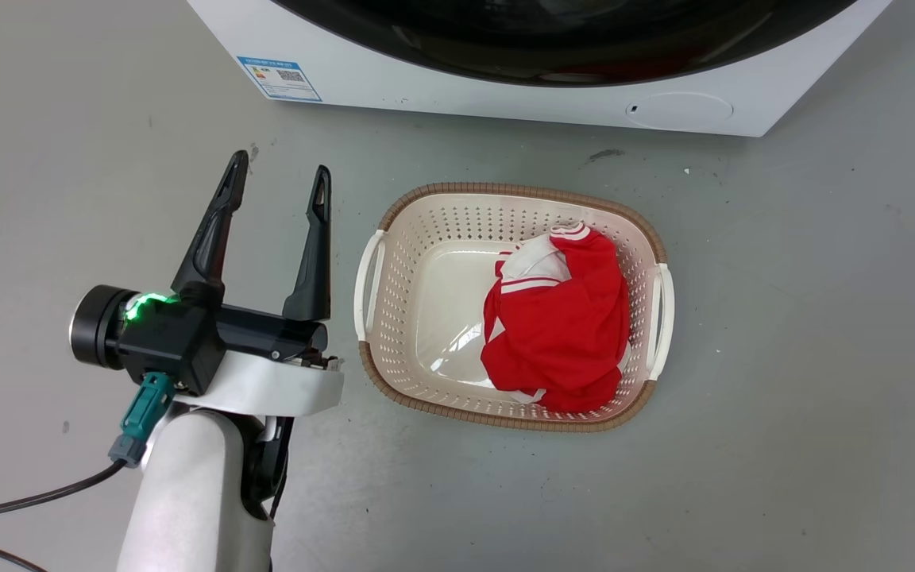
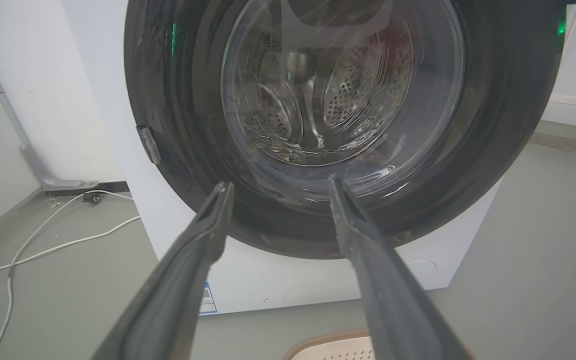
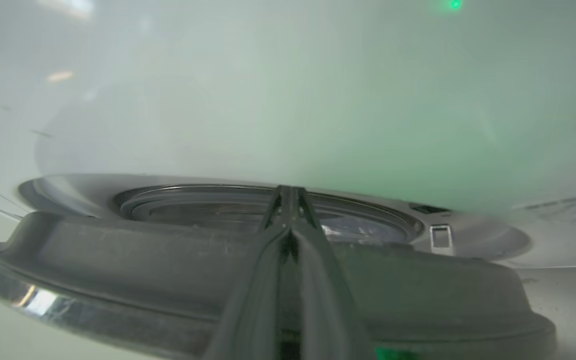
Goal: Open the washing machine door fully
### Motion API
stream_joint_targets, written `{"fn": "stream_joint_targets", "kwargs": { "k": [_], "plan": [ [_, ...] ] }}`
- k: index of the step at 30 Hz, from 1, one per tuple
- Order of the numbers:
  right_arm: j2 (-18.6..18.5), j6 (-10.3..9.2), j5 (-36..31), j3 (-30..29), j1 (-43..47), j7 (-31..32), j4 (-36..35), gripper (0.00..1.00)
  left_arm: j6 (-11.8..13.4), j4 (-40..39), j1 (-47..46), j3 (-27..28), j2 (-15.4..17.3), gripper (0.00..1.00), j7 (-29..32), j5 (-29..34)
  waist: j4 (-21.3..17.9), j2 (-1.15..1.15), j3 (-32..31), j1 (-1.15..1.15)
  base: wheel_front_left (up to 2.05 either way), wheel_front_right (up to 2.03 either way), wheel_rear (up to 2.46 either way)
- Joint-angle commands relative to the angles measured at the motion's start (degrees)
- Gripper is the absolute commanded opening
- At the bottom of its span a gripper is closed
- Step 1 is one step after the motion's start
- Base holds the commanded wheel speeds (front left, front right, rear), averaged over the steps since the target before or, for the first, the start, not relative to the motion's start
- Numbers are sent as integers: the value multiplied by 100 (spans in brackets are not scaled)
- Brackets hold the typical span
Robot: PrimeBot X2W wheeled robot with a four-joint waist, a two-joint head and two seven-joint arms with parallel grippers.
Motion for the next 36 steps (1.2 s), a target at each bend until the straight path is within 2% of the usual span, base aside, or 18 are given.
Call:
{"fn": "stream_joint_targets", "kwargs": {
  "k": [1,11,17,26,36],
  "plan": [
    [36,0,-1,41,0,112,-6,0,21,11,-89,-17,-7,100,-15,-4,1,0,3,0,0,0,0],
    [44,0,279,34,326,1275,-379,0,27,90,-130,-5,-14,100,-16,-16,-81,0,-73,0,0,0,0],
    [119,0,413,61,725,1892,-567,0,18,190,-7,-19,-15,100,-16,1,-144,0,-336,0,0,0,0],
    [240,0,597,88,1615,2445,-1040,0,4,359,263,-35,-15,100,-15,-38,-237,0,-968,0,0,0,0],
    [702,1,936,163,2878,2967,-1923,0,-2,518,687,-47,-9,100,-16,-2,-370,0,-1628,0,0,0,0]
  ]
}}
